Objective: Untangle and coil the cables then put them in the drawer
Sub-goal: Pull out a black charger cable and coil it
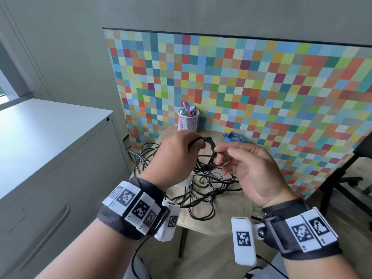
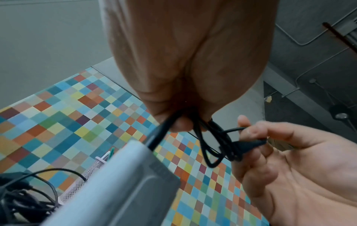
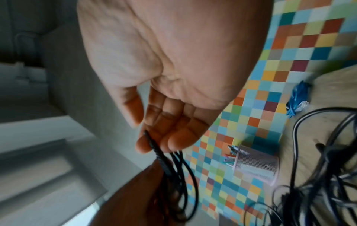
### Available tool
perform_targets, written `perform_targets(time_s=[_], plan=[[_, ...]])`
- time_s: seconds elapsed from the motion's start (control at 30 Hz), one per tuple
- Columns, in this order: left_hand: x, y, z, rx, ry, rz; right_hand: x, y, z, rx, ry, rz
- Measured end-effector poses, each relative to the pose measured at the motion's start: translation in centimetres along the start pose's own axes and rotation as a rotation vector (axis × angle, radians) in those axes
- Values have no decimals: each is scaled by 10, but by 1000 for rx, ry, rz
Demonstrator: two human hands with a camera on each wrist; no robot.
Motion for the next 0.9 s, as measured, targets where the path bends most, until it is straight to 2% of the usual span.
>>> perform_targets(time_s=[0.17,0.3,0.37,0.43,0.53,0.63,0.77,0.9], plan=[[-4,5,2,-10,79,-22,8,-11,-7,20,6,83],[-11,4,1,-53,123,-32,10,-19,-9,-41,43,158],[-11,4,-1,-35,90,-21,14,-20,-8,-49,-4,310],[-6,3,-3,12,10,43,22,-21,-8,-35,-91,571],[-1,0,-1,89,-97,310,25,-26,-8,-63,-141,713],[1,-3,1,109,-126,468,22,-26,-9,-182,-171,614],[4,-6,-1,73,-136,549,2,-11,-7,-306,-96,147],[5,-9,0,49,-149,534,0,3,-6,-352,-23,-171]])
Point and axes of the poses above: each hand's wrist, its own z-axis away from the middle knuckle, its own y-axis out of the palm, x = y × z, the point moved 8 cm from there along -z, towards the middle knuckle, and after that the axes turned 5 degrees about -y, right-handed, at the moved point
